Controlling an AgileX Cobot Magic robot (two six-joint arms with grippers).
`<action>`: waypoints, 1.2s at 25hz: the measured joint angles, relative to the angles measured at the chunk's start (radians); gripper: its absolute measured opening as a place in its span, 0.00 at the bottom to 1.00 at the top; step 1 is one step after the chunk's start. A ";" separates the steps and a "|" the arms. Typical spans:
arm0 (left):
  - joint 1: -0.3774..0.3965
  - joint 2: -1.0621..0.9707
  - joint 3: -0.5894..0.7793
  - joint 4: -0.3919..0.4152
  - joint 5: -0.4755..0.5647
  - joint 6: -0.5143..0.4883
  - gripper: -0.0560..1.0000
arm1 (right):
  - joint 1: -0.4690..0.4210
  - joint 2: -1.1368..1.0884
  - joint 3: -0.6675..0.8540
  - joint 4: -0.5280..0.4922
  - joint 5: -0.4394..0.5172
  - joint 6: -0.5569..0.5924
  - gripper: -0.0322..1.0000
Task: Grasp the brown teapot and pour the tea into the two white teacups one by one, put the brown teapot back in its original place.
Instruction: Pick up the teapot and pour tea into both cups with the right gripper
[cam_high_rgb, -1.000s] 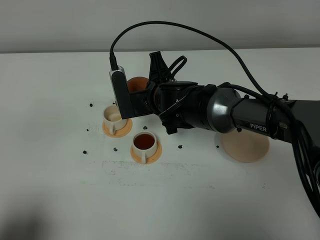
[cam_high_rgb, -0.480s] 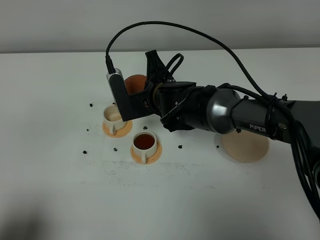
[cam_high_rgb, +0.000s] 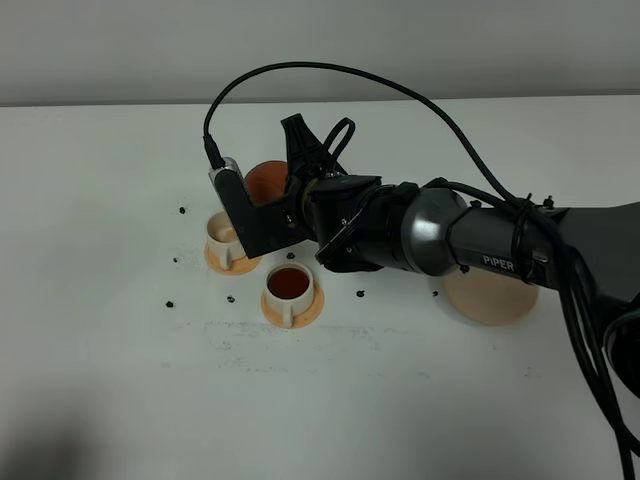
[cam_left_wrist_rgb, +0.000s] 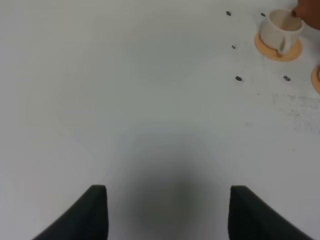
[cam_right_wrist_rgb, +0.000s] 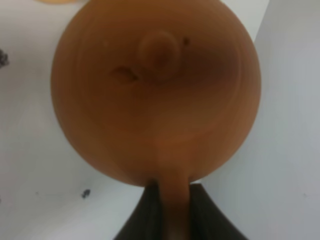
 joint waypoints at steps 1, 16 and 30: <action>0.000 0.000 0.000 0.000 0.000 0.000 0.53 | 0.001 0.000 0.000 -0.014 0.003 0.000 0.11; 0.000 0.000 0.000 0.000 0.000 0.001 0.53 | 0.009 0.000 0.000 -0.109 0.027 -0.003 0.11; 0.000 0.000 0.000 0.000 0.000 0.001 0.53 | 0.009 0.000 0.000 -0.154 0.034 -0.003 0.11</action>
